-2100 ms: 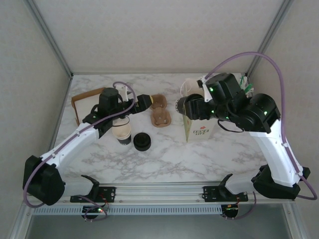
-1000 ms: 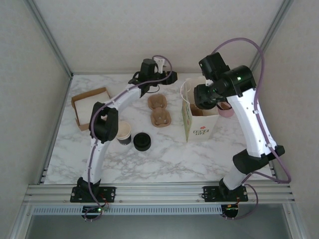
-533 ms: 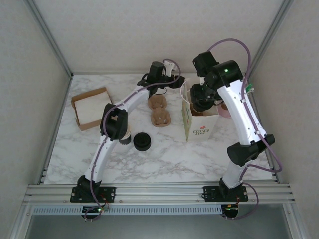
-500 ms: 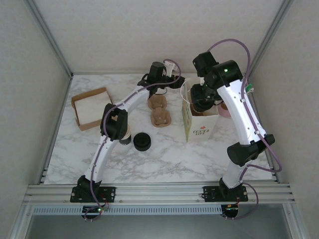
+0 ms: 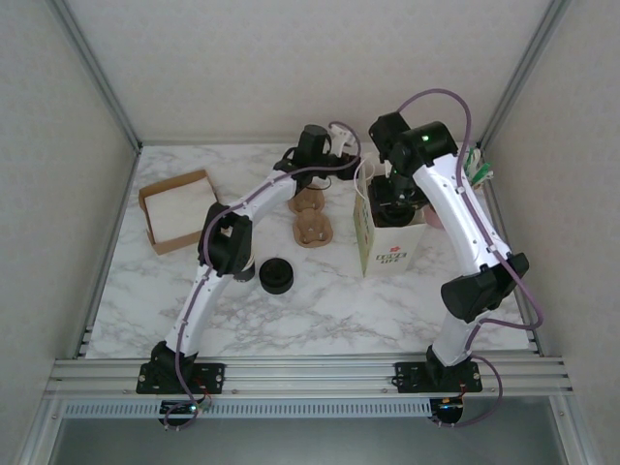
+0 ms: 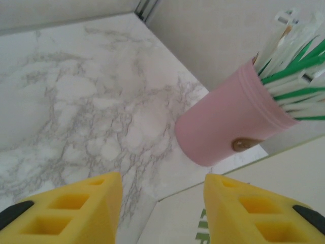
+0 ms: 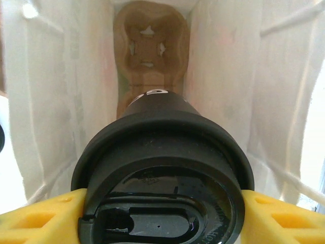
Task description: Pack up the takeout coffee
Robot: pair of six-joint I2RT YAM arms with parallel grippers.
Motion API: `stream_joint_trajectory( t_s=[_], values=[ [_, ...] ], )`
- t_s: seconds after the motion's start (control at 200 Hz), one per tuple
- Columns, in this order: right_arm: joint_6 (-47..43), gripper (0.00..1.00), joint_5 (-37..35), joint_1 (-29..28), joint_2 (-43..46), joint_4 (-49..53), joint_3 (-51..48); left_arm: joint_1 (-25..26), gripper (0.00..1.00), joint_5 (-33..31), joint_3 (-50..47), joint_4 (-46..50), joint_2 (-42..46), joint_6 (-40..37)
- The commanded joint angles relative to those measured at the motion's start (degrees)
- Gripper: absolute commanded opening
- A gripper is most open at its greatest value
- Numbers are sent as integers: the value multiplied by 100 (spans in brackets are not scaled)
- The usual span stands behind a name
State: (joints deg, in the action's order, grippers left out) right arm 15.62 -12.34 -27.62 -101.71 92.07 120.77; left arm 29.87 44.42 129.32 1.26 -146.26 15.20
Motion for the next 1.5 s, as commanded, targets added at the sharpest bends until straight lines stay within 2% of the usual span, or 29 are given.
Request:
stream_joint_trajectory(
  t_s=[0.0,0.235,0.626,0.906,1.277,1.492],
  values=[
    [-76,68,60,28,256,452,-195,54,46,166,-637,-303,455,-10],
    [-88,68,271,20,665,295,-741,102,45,183,-2181,-1446,1204,484],
    [-14,67,526,-127,1383,48,-1783,292,44,5,-3773,-2222,2198,698],
    [153,67,487,-336,1740,159,-2146,412,43,-127,-4930,-2726,2948,928],
    [286,68,428,-446,2023,206,-2462,415,43,-682,-5879,-2479,4059,852],
    [269,68,346,-376,1914,215,-2400,423,47,-917,-6293,-2614,4606,1144]
  ],
)
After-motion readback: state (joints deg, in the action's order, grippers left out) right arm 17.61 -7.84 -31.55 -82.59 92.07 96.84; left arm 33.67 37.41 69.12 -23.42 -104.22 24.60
